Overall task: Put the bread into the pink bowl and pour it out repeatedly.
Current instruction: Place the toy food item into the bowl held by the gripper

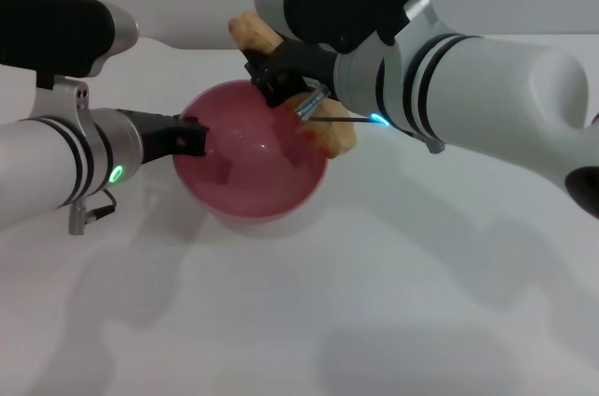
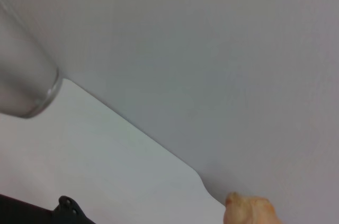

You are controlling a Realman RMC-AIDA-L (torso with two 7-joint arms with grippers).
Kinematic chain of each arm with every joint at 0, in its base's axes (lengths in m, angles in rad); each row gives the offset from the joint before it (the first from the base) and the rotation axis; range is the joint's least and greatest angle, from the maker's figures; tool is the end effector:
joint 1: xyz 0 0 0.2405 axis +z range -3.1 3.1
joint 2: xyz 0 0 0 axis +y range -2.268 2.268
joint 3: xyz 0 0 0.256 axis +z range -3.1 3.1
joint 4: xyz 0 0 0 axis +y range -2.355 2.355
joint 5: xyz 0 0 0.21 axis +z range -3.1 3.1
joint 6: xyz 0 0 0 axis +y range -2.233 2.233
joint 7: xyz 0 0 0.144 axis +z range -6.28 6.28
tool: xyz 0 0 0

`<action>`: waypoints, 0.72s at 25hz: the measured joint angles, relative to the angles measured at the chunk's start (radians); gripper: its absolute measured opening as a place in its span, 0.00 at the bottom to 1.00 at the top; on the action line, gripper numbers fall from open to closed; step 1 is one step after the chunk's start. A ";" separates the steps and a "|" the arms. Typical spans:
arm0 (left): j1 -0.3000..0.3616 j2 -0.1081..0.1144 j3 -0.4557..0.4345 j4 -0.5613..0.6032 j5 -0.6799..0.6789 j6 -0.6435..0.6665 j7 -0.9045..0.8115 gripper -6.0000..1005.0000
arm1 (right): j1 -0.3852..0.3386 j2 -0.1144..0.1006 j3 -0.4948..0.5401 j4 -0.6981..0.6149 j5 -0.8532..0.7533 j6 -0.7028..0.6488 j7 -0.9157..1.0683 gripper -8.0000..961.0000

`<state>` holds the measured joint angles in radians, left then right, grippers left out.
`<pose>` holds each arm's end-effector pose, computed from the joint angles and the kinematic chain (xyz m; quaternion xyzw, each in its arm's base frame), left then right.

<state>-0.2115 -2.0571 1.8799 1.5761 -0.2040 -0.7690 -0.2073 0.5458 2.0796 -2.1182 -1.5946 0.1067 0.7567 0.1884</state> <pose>-0.1906 0.3405 -0.0257 -0.8051 -0.4080 -0.0383 0.4288 0.0488 0.3399 -0.0803 -0.9121 0.1621 0.0660 0.3708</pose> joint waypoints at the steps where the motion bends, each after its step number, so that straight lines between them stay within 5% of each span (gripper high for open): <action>1: -0.001 0.000 0.001 0.000 0.000 0.000 0.000 0.05 | 0.000 0.000 0.000 0.009 0.001 -0.011 0.000 0.28; 13: -0.006 0.000 0.009 0.001 0.000 0.001 0.002 0.05 | -0.022 0.001 0.007 0.038 0.004 -0.064 0.007 0.42; 18: -0.009 0.000 0.010 0.001 0.000 0.001 0.002 0.05 | -0.029 0.000 0.001 0.023 0.004 -0.065 0.005 0.60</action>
<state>-0.2203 -2.0571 1.8902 1.5769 -0.2042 -0.7685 -0.2055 0.5163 2.0799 -2.1176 -1.5717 0.1108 0.6917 0.1932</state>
